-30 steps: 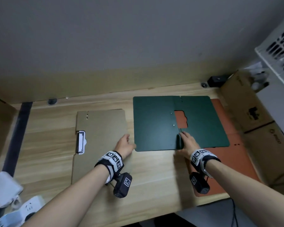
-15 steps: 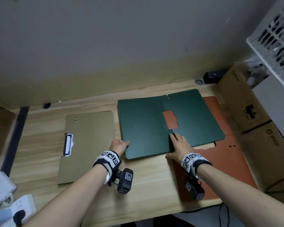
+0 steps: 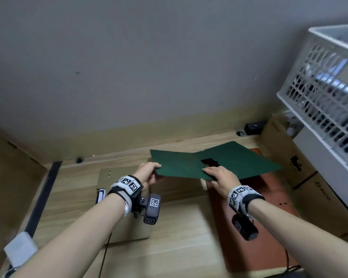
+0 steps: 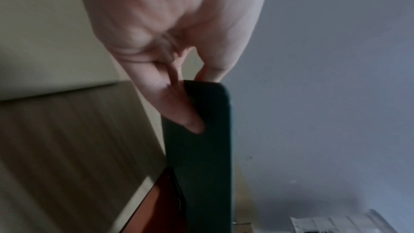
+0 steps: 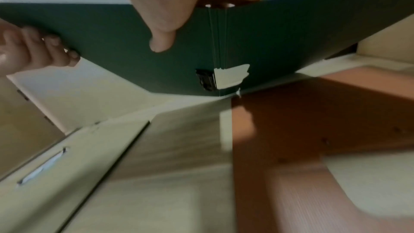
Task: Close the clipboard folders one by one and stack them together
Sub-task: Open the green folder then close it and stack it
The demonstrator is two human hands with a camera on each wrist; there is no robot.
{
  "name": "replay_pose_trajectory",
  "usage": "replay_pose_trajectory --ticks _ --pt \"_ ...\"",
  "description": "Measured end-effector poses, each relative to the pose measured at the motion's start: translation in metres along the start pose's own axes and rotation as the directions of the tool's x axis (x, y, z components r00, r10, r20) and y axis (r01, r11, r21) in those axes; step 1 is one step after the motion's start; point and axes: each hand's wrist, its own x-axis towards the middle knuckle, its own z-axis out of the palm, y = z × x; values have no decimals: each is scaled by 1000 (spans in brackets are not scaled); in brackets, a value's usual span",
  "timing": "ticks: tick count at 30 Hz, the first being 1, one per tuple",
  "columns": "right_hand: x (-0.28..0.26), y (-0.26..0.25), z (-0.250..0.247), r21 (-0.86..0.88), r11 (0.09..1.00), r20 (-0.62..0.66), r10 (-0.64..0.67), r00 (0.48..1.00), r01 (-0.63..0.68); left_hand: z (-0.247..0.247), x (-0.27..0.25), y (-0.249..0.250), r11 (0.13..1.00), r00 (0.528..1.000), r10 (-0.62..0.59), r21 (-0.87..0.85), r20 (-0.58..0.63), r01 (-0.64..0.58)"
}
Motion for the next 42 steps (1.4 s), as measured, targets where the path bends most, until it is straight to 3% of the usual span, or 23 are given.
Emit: replay_pose_trajectory --ticks 5,9,11,14,16,20,24,28,32,35,36,39,42 --pt "19 -23 -74 -88 996 -208 -37 977 19 -3 -29 49 988 989 134 -81 65 -129" --pt "35 -41 -128 -44 993 -266 -113 957 105 -11 -36 67 974 971 228 -11 80 -227" --pt "40 -51 -149 43 990 -302 -118 946 138 -15 -32 63 970 970 229 63 79 -234" --pt "48 -62 -167 306 935 -388 -50 920 180 -21 -24 54 969 980 191 145 63 -198" --pt "54 -67 -173 433 883 -448 36 893 181 -23 -19 50 971 985 157 173 74 -168" --pt "60 -72 -168 522 837 -500 146 854 162 -25 -10 39 971 981 155 163 115 -173" --pt "58 -59 -141 617 781 -471 267 841 98 -38 1 20 955 959 277 131 -65 -267" --pt "57 -36 -111 679 731 -360 412 837 -67 -59 11 18 904 913 394 227 -108 -363" --pt "61 -10 -72 601 730 -83 463 882 -327 -68 6 39 808 836 524 407 -165 -426" --pt "58 -8 -46 584 648 173 488 855 -489 -75 5 49 733 789 599 489 -135 -473" --pt "55 -13 -44 531 672 172 511 842 -516 -77 5 52 715 784 609 509 -118 -479" --pt "52 -29 -50 384 770 -64 573 817 -510 -81 8 59 581 751 660 640 -9 -503" --pt "46 -57 -62 421 840 -265 474 840 -341 -78 8 63 358 729 648 756 221 -547"
